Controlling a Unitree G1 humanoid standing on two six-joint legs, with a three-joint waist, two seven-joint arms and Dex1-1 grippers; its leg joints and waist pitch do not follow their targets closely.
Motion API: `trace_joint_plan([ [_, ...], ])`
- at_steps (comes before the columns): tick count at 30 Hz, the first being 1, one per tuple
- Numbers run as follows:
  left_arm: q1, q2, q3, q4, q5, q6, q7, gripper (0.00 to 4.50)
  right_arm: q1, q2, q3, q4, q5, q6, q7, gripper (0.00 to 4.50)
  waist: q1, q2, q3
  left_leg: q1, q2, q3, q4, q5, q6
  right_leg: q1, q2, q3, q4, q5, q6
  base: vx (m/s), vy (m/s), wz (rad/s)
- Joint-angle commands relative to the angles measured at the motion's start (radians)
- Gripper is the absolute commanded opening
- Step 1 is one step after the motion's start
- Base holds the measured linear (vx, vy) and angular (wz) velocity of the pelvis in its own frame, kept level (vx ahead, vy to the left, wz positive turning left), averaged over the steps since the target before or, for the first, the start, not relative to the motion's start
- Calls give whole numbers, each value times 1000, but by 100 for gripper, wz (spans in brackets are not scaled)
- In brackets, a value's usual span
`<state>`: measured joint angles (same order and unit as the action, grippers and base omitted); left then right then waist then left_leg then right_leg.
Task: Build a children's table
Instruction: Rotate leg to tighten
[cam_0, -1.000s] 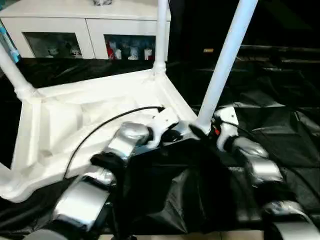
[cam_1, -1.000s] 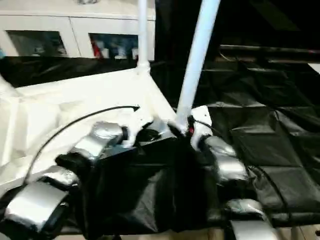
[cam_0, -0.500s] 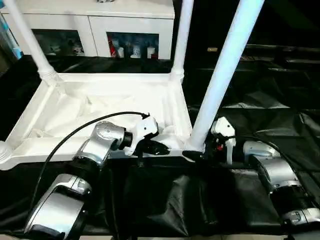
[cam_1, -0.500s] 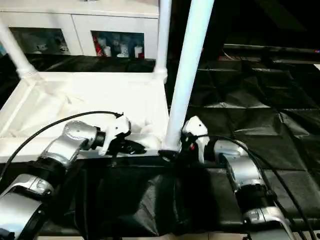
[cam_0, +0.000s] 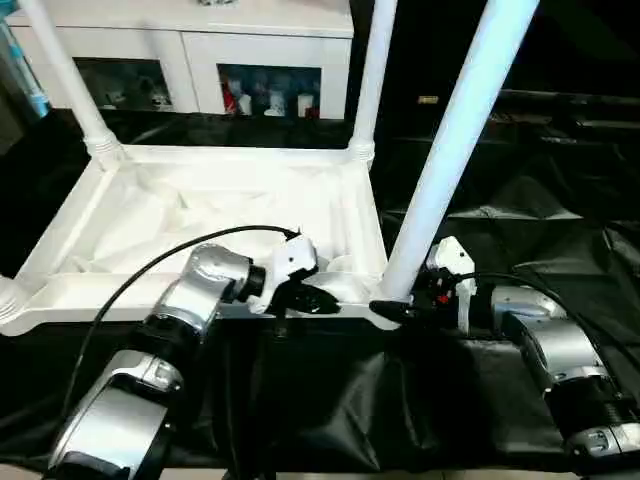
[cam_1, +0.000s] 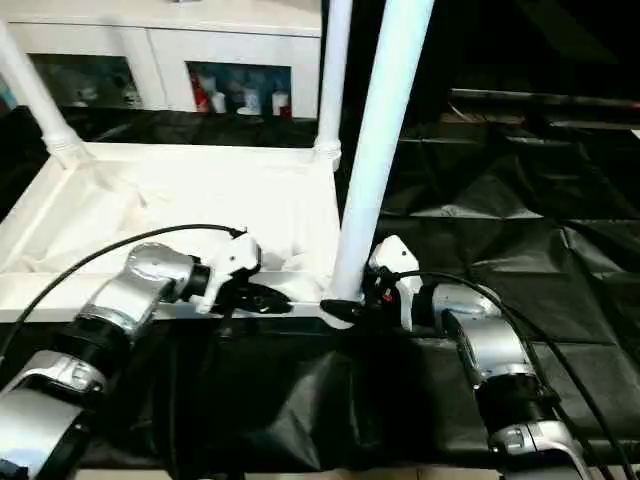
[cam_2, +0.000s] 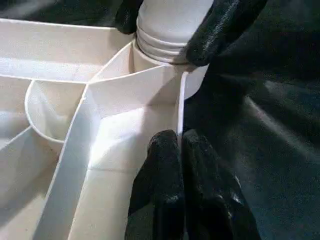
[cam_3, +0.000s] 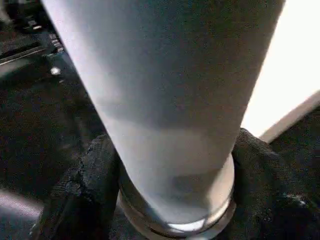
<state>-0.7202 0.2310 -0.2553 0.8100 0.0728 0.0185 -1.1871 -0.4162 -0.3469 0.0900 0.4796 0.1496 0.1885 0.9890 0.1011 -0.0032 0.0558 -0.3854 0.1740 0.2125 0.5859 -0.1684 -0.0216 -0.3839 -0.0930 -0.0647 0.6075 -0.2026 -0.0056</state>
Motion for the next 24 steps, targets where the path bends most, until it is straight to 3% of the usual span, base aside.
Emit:
trace_joint_plan([
  [1,-54,-51,34,49,7,11,188,0,7,62,23,63,-48,11,-127,274,-9,-14,-53,34,69,-40,-78,-311,-6,18,-84,50,-94,-366,-202,0,0,0],
  [3,-93,-95,48,104,20,35,308,0,-16,123,-27,123,-48,18,-283,273,-17,-13,-54,39,68,-44,-80,-340,-30,13,-85,49,-100,-417,-186,0,0,0],
  [4,-101,-106,50,114,22,41,334,0,-20,136,-38,132,-47,21,-316,273,-20,-16,-54,36,67,-47,-81,-345,-31,17,-84,48,-103,-432,-173,0,0,0],
  [6,-126,-150,58,142,24,61,412,0,-43,183,-60,175,-50,18,-420,273,-23,-9,-54,38,69,-46,-83,-351,-33,12,-83,50,-104,-412,-172,0,0,0],
  [11,-165,-231,60,190,26,56,491,0,-103,275,-66,248,-59,-13,-537,273,-23,-7,-59,32,63,-42,-80,-321,-18,17,-80,50,-100,-329,-182,0,0,0],
  [14,-176,-246,61,206,23,43,493,0,-115,297,-61,246,-57,-33,-513,342,-19,-9,-62,28,64,-40,-79,-275,6,25,-79,49,-92,-255,-192,0,0,0],
  [18,-164,-223,55,194,18,13,431,0,-106,263,-42,216,-51,-43,-424,372,-17,-11,-64,24,64,-39,-76,-229,36,31,-78,47,-83,-176,-213,0,0,0],
  [20,-146,-194,40,179,21,-3,367,0,-87,212,7,189,-72,-65,-331,372,-14,-12,-63,24,64,-38,-74,-230,43,33,-78,46,-84,-183,-214,0,0,0],
  [24,-105,-137,25,138,13,-27,238,0,-46,130,31,110,-46,-67,-155,372,-11,-12,-59,22,67,-38,-75,-249,58,35,-80,48,-88,-218,-208,0,0,0],
])
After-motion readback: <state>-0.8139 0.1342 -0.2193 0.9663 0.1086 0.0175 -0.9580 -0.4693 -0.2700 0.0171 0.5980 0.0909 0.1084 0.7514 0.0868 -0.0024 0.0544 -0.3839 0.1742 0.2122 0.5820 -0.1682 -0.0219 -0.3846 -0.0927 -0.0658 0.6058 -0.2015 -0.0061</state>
